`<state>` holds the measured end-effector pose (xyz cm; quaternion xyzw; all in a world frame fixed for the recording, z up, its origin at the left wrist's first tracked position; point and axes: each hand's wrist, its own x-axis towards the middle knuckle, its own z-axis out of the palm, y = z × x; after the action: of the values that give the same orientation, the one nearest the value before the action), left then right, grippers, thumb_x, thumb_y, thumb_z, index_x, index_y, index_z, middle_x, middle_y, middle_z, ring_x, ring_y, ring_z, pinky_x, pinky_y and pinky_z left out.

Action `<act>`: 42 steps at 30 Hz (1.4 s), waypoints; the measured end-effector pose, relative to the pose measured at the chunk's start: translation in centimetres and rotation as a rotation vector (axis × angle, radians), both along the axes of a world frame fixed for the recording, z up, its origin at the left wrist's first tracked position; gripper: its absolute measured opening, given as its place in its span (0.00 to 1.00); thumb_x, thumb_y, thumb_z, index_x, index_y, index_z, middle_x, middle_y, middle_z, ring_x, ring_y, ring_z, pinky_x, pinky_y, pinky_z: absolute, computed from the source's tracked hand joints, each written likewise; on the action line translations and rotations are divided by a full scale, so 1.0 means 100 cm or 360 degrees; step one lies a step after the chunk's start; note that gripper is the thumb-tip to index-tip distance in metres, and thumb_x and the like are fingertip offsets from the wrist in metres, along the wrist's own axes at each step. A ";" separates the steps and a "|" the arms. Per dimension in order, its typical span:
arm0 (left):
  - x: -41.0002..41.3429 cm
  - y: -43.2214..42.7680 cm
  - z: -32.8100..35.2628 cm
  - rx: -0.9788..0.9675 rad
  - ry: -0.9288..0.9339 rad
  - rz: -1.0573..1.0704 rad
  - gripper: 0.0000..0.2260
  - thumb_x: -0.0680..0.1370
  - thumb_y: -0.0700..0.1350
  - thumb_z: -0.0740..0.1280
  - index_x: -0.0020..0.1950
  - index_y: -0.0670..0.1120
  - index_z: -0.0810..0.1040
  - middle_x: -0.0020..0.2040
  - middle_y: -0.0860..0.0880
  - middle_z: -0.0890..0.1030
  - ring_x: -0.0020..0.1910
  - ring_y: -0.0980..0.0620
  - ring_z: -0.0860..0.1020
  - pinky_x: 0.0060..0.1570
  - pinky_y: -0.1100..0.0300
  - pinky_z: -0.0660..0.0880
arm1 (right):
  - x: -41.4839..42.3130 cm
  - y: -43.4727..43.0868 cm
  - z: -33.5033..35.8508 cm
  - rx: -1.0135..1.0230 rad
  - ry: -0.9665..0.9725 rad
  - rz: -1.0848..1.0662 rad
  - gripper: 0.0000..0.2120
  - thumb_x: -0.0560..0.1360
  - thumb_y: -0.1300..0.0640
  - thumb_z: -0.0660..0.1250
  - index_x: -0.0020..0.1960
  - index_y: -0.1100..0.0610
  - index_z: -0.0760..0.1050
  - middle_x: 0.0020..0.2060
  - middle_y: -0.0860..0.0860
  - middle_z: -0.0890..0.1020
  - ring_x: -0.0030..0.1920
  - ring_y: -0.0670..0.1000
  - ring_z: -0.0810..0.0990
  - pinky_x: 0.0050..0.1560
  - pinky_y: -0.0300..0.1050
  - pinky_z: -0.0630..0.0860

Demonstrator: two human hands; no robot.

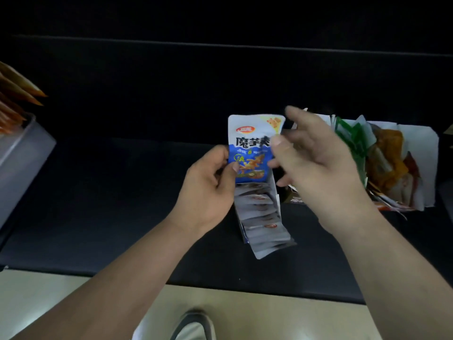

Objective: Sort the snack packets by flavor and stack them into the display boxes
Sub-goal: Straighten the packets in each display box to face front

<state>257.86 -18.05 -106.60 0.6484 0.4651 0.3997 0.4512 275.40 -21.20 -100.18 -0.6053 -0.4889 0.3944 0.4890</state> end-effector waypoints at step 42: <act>-0.006 -0.046 -0.045 -0.0410 0.0276 0.0223 0.29 0.72 0.56 0.79 0.70 0.50 0.77 0.53 0.55 0.85 0.52 0.59 0.84 0.53 0.57 0.83 | -0.006 -0.070 -0.082 -0.0508 0.0085 0.0257 0.30 0.79 0.61 0.68 0.74 0.35 0.69 0.63 0.39 0.82 0.66 0.43 0.79 0.68 0.54 0.77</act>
<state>257.25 -22.65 -111.08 0.5832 0.5938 0.3099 0.4596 274.79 -28.15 -108.37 -0.6233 -0.4538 0.5210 0.3661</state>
